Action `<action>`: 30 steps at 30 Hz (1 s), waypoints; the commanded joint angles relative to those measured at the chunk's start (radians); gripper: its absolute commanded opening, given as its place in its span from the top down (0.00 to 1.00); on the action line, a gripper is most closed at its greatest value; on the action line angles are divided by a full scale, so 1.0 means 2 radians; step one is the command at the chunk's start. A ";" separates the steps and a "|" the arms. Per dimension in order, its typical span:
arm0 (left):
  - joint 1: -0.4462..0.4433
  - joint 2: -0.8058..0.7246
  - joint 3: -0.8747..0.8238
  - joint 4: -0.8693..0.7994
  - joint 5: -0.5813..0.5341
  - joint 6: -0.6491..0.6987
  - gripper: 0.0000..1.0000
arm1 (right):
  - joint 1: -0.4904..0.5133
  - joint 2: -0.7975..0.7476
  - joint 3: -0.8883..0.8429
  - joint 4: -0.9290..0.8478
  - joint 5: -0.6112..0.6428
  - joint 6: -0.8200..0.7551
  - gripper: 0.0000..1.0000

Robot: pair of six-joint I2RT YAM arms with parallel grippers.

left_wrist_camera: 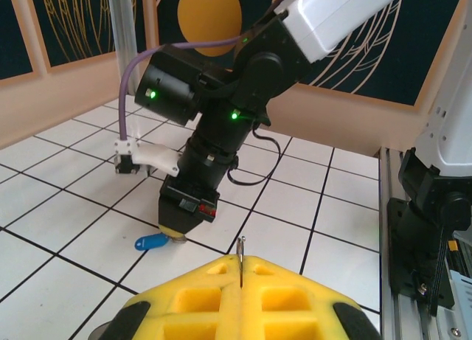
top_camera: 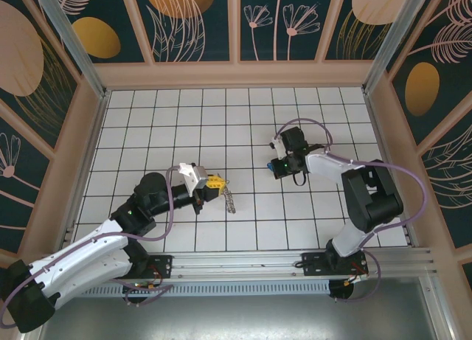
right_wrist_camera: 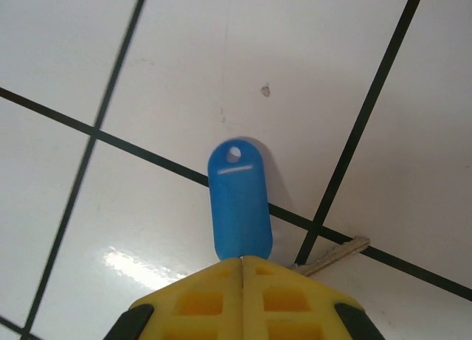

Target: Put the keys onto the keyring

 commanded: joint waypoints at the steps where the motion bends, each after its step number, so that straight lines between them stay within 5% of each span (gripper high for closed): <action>1: 0.000 -0.006 0.020 -0.002 -0.001 -0.008 1.00 | 0.006 -0.042 -0.010 0.014 -0.010 -0.024 1.00; 8: 0.000 -0.013 0.041 -0.033 -0.002 -0.007 1.00 | 0.031 -0.155 -0.047 0.054 -0.046 -0.053 1.00; 17: 0.000 -0.045 0.090 -0.108 0.018 0.020 1.00 | 0.098 -0.348 -0.107 0.177 -0.173 -0.072 1.00; 30: 0.000 -0.097 0.126 -0.153 0.104 0.075 1.00 | 0.196 -0.406 -0.081 0.252 -0.293 -0.099 1.00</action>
